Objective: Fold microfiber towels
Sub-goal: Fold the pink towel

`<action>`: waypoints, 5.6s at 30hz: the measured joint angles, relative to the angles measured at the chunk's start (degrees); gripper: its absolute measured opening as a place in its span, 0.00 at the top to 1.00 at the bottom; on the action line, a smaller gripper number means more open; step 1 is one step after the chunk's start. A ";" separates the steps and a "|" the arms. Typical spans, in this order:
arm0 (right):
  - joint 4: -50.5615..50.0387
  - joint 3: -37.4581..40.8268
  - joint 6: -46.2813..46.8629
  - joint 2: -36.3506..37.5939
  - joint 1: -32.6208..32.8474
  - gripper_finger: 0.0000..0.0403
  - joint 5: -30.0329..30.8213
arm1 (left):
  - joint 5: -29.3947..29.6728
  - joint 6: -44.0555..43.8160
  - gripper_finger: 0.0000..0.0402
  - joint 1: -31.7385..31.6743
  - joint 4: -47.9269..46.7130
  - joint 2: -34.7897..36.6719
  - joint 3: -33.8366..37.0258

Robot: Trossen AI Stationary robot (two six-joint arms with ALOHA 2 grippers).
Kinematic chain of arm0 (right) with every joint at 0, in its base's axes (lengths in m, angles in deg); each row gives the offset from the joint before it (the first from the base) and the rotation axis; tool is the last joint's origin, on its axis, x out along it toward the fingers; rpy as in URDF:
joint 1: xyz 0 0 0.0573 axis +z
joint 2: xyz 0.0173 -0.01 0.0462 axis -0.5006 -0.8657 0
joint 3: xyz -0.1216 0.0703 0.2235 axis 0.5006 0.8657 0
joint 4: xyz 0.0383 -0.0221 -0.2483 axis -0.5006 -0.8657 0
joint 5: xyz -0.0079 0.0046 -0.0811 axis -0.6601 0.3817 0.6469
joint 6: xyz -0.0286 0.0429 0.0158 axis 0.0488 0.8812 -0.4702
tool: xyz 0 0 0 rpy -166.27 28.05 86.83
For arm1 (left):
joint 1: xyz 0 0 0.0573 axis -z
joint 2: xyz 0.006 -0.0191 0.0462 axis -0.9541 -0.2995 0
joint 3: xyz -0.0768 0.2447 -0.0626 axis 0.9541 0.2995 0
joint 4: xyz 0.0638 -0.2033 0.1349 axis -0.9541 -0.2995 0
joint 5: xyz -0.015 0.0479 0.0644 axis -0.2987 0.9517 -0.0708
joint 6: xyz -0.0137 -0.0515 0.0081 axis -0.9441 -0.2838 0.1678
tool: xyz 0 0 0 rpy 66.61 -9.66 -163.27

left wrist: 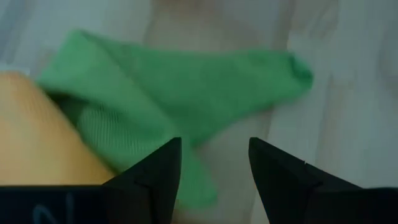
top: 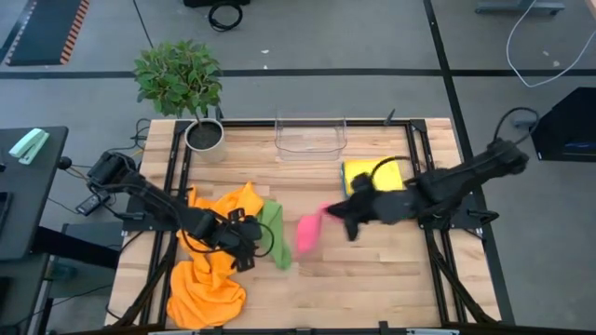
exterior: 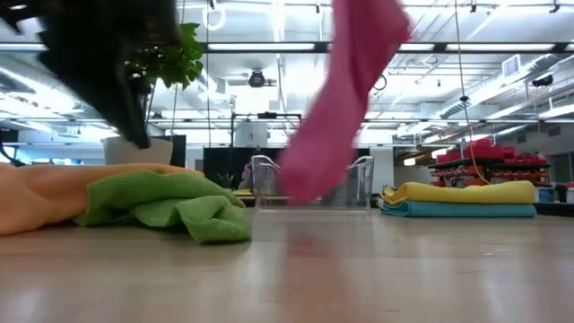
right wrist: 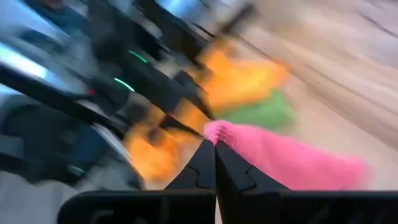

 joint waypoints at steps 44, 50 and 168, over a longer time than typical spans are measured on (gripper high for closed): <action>-13.90 11.53 39.88 -5.69 30.91 0.62 -14.90 | -16.40 31.44 0.53 -25.84 26.75 -36.83 -26.62; -14.29 11.53 40.59 -5.70 32.29 0.62 -12.56 | -19.05 31.20 0.56 -26.24 26.66 -37.90 -26.59; 18.94 26.16 3.67 -1.93 -0.73 0.85 -19.35 | -12.56 3.74 0.99 2.88 -3.37 -12.06 -23.91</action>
